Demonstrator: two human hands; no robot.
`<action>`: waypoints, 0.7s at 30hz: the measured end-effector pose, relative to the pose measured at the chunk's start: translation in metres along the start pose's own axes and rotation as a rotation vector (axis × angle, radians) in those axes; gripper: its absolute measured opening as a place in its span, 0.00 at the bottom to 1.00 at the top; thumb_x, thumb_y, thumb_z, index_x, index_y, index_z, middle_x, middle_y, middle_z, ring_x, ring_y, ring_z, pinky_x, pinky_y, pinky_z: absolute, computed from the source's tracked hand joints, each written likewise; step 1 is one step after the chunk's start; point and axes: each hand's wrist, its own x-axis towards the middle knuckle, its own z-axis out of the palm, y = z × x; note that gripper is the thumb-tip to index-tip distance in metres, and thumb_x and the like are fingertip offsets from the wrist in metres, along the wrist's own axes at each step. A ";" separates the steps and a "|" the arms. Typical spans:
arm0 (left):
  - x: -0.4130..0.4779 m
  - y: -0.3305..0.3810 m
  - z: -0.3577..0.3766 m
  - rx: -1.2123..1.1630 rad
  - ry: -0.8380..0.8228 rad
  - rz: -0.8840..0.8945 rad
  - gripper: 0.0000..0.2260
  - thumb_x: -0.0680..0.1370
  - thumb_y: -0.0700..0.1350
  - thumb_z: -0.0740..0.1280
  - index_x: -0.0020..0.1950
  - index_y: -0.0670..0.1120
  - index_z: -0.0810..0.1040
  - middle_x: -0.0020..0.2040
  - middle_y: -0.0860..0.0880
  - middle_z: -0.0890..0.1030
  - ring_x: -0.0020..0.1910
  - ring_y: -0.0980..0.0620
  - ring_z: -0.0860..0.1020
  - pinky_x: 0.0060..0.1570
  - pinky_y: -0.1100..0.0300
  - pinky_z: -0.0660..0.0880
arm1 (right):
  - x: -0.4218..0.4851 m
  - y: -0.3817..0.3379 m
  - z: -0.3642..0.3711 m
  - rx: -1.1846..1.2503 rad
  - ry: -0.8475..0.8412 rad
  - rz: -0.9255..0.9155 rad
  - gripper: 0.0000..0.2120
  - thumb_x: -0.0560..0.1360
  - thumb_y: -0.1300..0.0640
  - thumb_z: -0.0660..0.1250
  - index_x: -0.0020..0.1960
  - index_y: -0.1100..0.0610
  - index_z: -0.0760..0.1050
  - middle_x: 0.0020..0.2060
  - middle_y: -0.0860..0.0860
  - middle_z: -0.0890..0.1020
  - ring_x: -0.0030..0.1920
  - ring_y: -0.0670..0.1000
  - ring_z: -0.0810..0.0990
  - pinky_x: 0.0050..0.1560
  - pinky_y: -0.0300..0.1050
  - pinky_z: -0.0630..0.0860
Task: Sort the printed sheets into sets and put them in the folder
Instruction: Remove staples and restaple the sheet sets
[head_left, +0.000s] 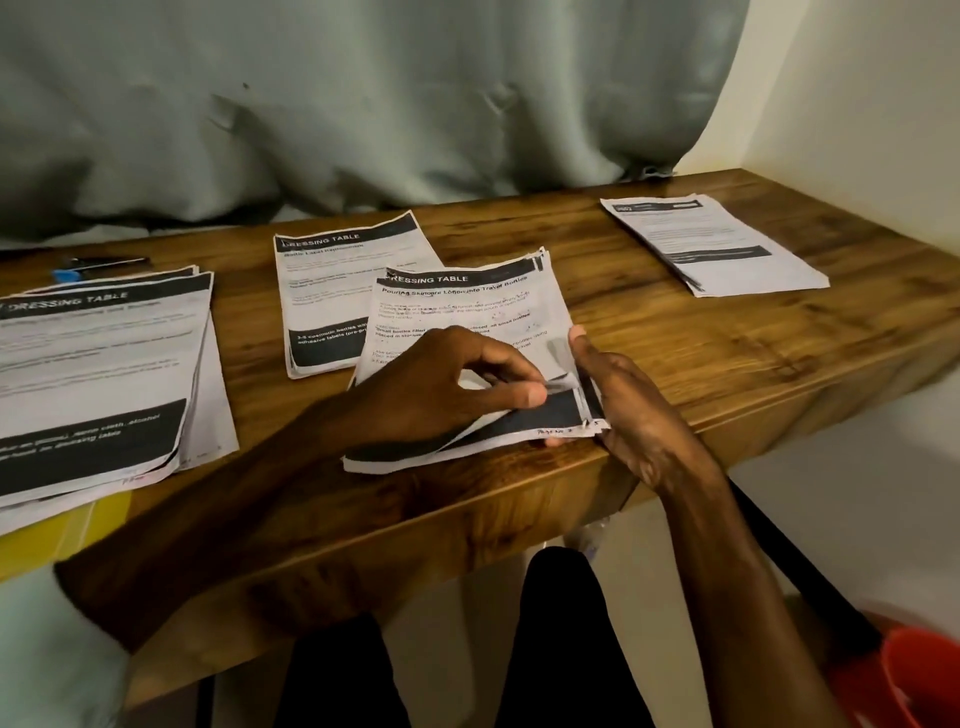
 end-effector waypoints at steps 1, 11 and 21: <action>-0.001 -0.001 0.002 0.007 0.066 0.012 0.11 0.79 0.49 0.71 0.60 0.48 0.84 0.52 0.56 0.86 0.52 0.61 0.82 0.51 0.68 0.77 | 0.000 -0.001 0.001 0.003 0.023 0.000 0.22 0.84 0.44 0.57 0.55 0.58 0.83 0.49 0.58 0.87 0.46 0.54 0.88 0.42 0.46 0.85; -0.014 -0.011 0.020 0.250 0.201 0.276 0.09 0.81 0.39 0.64 0.49 0.48 0.84 0.45 0.54 0.83 0.44 0.57 0.80 0.43 0.70 0.70 | 0.000 -0.002 0.007 0.006 0.098 -0.024 0.19 0.85 0.49 0.57 0.52 0.59 0.82 0.44 0.53 0.88 0.42 0.48 0.87 0.38 0.37 0.81; -0.015 -0.012 0.018 0.173 0.068 0.117 0.22 0.74 0.62 0.74 0.65 0.55 0.83 0.62 0.57 0.83 0.62 0.63 0.79 0.62 0.55 0.77 | 0.001 0.001 0.008 -0.056 0.111 -0.062 0.21 0.85 0.48 0.56 0.51 0.58 0.83 0.43 0.54 0.88 0.42 0.50 0.88 0.38 0.38 0.82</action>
